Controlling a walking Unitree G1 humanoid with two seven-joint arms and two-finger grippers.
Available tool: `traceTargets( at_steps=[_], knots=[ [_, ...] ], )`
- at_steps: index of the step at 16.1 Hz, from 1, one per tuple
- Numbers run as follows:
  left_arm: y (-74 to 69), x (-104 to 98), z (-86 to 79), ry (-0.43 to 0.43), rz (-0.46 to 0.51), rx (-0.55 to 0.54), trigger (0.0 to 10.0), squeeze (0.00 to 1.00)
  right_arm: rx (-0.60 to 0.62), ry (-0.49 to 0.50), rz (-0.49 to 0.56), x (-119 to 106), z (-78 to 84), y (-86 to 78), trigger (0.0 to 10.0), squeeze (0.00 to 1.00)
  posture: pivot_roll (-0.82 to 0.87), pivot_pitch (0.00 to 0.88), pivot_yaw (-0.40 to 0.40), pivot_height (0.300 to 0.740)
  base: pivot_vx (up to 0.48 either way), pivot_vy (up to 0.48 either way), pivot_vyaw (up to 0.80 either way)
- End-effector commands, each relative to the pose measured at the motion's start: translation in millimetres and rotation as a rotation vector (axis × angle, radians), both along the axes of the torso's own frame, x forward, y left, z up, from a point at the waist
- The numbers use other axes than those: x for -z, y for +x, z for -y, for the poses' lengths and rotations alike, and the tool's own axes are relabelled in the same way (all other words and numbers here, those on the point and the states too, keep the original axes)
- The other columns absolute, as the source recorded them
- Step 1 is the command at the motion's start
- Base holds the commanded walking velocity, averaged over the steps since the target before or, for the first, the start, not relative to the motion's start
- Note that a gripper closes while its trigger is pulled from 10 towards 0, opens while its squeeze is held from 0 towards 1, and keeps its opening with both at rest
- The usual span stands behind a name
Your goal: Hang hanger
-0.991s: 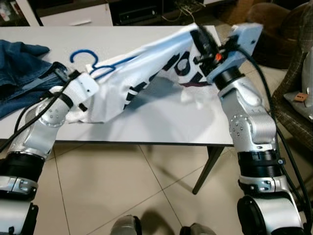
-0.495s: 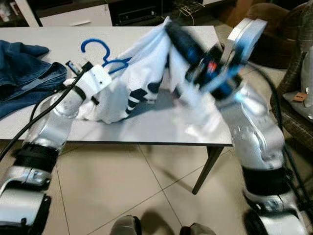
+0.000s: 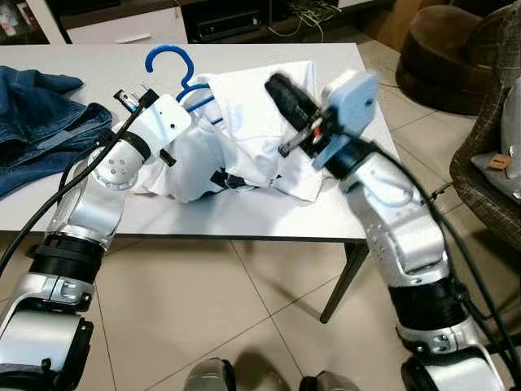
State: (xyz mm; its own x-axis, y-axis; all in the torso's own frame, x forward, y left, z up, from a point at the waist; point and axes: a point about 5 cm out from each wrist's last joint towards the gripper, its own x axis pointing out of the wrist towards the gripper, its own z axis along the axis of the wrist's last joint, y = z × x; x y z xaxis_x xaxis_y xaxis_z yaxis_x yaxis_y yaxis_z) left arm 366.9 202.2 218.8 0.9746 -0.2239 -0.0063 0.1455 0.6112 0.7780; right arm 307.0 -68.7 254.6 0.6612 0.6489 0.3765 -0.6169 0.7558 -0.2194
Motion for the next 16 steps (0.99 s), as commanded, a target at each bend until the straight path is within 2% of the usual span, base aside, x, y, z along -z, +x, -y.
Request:
traceTargets(
  at_steps=[1,2,3,4,5,6,7,10,11,14,15,16],
  knots=[
    [-1.7,-5,-4.1,0.019,0.006,0.003,10.0,0.0,-0.005,-0.032,0.014,2,-2.3,-1.2,0.0,0.0,-0.06,0.046,0.069,0.74,0.0,0.0,0.0],
    [-2.2,-5,-4.2,0.034,0.005,0.011,10.0,0.0,0.013,-0.04,0.024,2,-1.1,-0.2,1.4,0.0,-0.06,0.046,0.069,0.74,0.0,0.0,0.0],
    [-4.8,-6,-4.8,0.098,0.002,0.054,10.0,0.0,0.069,-0.072,0.077,-4,5.3,2.5,9.4,0.0,-0.06,0.042,0.069,0.74,0.0,0.0,0.0],
    [-6.5,-6,-5.1,0.134,0.0,0.081,10.0,0.0,0.088,-0.108,0.112,-8,7.5,3.1,10.0,0.0,-0.06,0.041,0.068,0.74,0.0,0.0,0.0],
    [-9.0,-7,-7.5,0.192,-0.002,0.113,10.0,0.0,0.08,-0.154,0.142,-12,11.1,2.8,10.0,0.0,-0.06,0.039,0.067,0.74,0.0,0.0,0.0],
    [-10.6,-7,-10.1,0.238,-0.002,0.134,10.0,0.0,0.064,-0.196,0.158,-16,13.6,2.1,10.0,0.23,-0.06,0.039,0.065,0.74,0.0,0.0,0.0],
    [-13.8,-9,-15.1,0.344,0.003,0.181,10.0,0.0,-0.016,-0.316,0.177,-18,18.2,-2.0,10.0,1.0,-0.07,0.038,0.064,0.74,0.0,0.0,0.0],
    [-16.3,-10,-12.9,0.418,0.016,0.24,10.0,0.0,-0.092,-0.426,0.162,-12,20.4,-5.3,10.0,1.0,-0.07,0.034,0.055,0.74,0.0,0.0,0.0],
    [-16.8,-10,-8.5,0.445,0.024,0.271,10.0,0.0,-0.141,-0.498,0.144,-3,18.5,-7.4,10.0,0.0,-0.07,0.034,0.055,0.74,0.0,0.0,0.0],
    [-17.7,-10,-0.3,0.448,0.04,0.325,10.0,0.0,-0.189,-0.583,0.119,11,16.1,-8.3,10.0,0.0,-0.07,0.032,0.052,0.74,0.0,0.0,0.0],
    [-18.3,-10,3.6,0.445,0.046,0.345,10.0,0.0,-0.217,-0.61,0.092,18,13.8,-8.3,10.0,0.08,-0.06,0.032,0.05,0.74,0.0,0.0,0.0],
    [-18.9,-10,6.4,0.44,0.05,0.357,10.0,0.0,-0.244,-0.641,0.062,25,11.5,-8.3,10.0,1.0,-0.06,0.032,0.05,0.74,0.0,0.0,0.0]
  ],
)
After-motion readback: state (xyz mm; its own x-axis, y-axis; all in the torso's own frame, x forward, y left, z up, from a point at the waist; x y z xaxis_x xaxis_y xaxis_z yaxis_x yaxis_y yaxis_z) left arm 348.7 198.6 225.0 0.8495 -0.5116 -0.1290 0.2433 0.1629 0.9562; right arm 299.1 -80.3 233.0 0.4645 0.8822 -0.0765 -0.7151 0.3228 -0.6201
